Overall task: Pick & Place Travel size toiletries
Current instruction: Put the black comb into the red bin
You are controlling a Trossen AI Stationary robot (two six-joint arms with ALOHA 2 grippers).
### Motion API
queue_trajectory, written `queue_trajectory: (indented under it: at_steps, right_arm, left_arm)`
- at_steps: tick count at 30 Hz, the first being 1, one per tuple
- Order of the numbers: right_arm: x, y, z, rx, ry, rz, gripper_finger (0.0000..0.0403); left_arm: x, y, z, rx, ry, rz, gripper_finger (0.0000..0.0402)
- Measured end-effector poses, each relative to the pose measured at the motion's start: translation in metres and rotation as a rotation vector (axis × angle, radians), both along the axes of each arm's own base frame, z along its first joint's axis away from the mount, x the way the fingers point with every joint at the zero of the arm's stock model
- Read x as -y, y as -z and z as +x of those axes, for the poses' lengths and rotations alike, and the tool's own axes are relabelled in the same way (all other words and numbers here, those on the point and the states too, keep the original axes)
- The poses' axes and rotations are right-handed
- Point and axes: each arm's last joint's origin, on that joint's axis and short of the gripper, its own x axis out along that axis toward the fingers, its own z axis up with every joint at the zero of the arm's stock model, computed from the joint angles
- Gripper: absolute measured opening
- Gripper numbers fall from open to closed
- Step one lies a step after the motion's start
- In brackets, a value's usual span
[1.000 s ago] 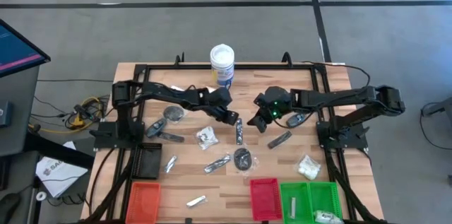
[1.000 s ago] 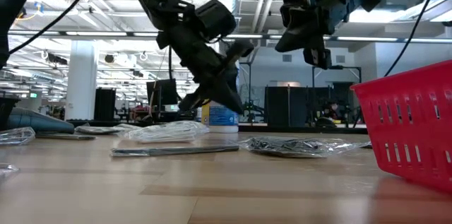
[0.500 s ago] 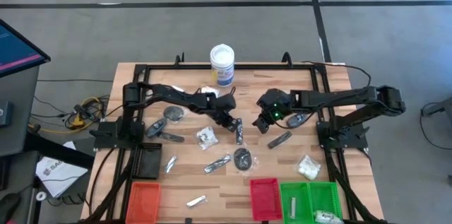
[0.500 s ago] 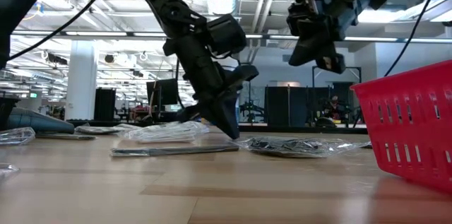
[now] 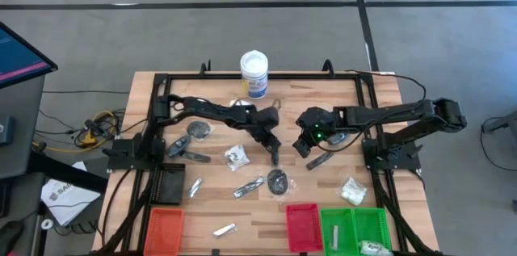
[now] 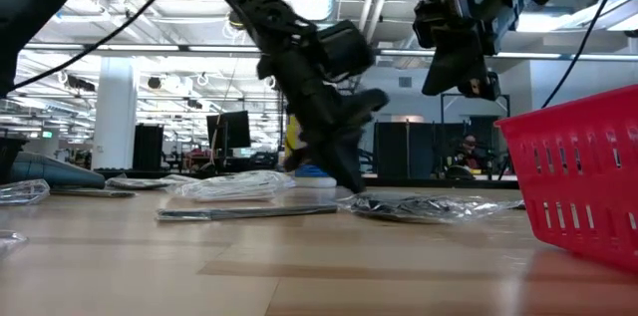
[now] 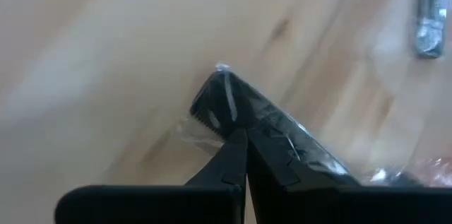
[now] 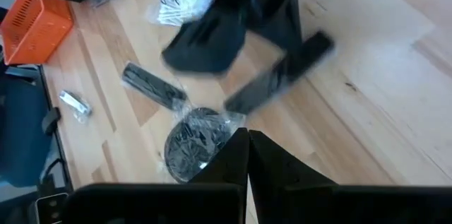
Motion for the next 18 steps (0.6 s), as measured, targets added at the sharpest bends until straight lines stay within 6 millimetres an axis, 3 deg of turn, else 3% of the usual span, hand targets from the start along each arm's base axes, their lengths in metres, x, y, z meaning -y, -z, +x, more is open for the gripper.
queue_trajectory:
  at_steps: [9, 14, 18]
  right_arm:
    - [-0.003, 0.000, 0.000, -0.008, -0.012, -0.001, 0.0000]
    - [-0.006, 0.002, -0.002, -0.025, -0.027, -0.003, 0.0000]
    - [-0.006, 0.002, -0.002, -0.032, -0.028, -0.004, 0.0000]
  left_arm:
    - [0.015, 0.004, 0.026, -0.002, 0.104, 0.019, 0.0000]
    - [0.017, 0.000, 0.027, 0.028, 0.303, 0.110, 0.0000]
    - [0.019, -0.017, 0.024, 0.041, 0.306, 0.184, 0.0000]
